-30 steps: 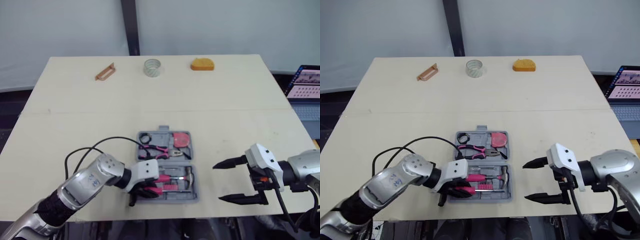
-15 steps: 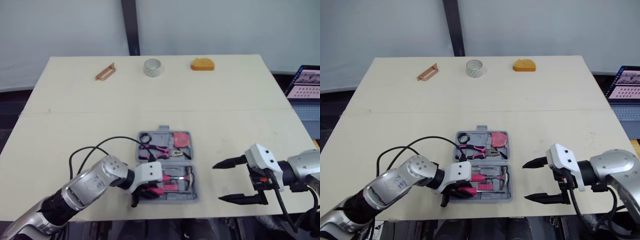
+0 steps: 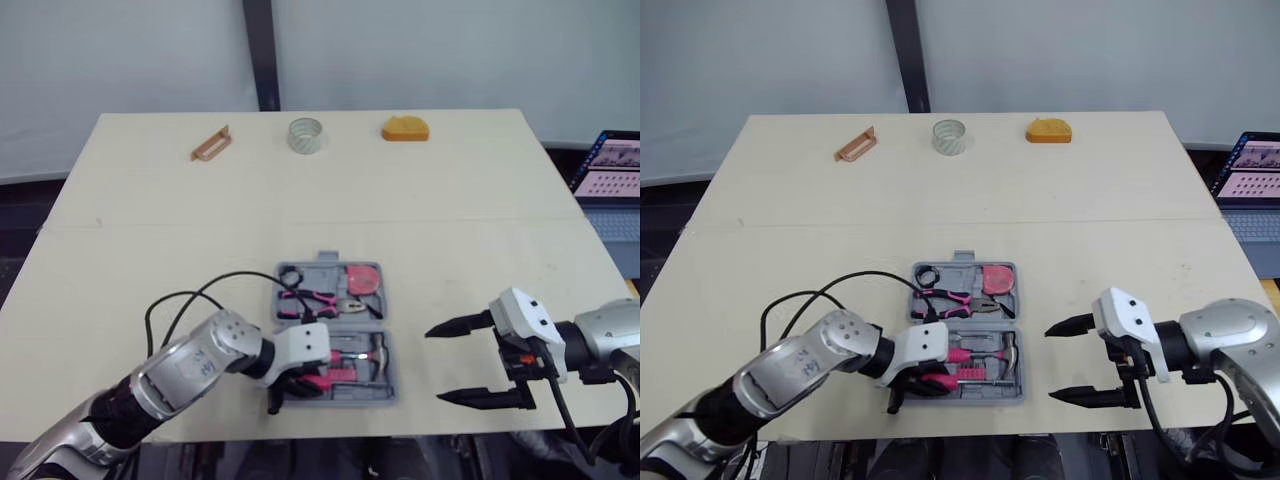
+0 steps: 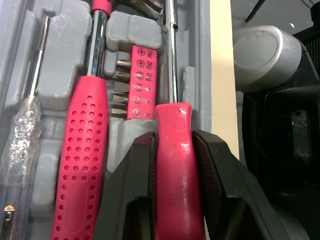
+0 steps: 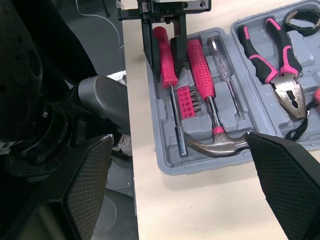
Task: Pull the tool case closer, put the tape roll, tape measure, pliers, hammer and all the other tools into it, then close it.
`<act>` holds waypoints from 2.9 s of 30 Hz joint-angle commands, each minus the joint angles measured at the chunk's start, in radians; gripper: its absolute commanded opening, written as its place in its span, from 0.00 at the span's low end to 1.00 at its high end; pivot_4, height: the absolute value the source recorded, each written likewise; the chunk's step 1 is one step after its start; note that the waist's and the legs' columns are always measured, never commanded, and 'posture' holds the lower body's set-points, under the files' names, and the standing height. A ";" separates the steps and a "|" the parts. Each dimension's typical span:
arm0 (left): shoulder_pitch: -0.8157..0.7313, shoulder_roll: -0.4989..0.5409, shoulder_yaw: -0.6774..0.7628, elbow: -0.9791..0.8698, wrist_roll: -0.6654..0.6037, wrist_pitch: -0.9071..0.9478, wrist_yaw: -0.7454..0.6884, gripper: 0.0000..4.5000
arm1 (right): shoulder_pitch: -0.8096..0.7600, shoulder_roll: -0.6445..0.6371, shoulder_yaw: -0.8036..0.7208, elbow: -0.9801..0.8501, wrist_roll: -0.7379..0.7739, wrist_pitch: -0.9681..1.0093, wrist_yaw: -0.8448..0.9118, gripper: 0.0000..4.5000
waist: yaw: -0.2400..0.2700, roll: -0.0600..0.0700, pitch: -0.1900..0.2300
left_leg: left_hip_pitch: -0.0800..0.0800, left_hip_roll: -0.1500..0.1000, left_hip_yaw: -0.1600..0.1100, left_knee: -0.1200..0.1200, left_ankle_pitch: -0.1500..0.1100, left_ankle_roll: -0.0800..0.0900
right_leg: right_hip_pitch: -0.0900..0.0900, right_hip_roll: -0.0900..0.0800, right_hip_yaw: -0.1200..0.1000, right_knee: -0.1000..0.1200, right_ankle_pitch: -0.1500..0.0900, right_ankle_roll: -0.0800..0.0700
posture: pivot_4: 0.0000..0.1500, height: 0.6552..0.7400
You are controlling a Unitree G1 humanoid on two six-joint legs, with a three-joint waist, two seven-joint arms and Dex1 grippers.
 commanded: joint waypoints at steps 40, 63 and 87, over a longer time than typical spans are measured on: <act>-0.002 -0.018 -0.046 -0.051 0.002 0.031 0.047 0.25 | -0.002 0.006 -0.004 -0.004 -0.001 -0.011 0.007 1.00 | 0.001 0.000 0.000 | 0.000 0.000 0.000 0.000 0.000 0.000 | 0.000 0.000 0.000 0.000 0.000 0.000 | 1.00 1.00; 0.073 -0.020 0.210 -0.023 -0.126 -0.095 0.003 0.71 | -0.017 0.001 -0.009 0.018 0.004 -0.014 0.021 1.00 | -0.002 0.000 0.000 | 0.000 0.000 0.000 0.001 0.000 0.000 | 0.001 0.000 0.000 0.000 0.000 0.000 | 1.00 1.00; 0.273 -0.046 0.163 0.177 0.021 -0.447 -0.084 0.01 | -0.047 -0.001 0.013 0.031 0.000 -0.018 0.022 1.00 | 0.005 0.000 0.000 | 0.001 0.000 0.000 0.001 0.000 0.001 | 0.001 0.000 0.000 0.000 0.000 0.000 | 1.00 1.00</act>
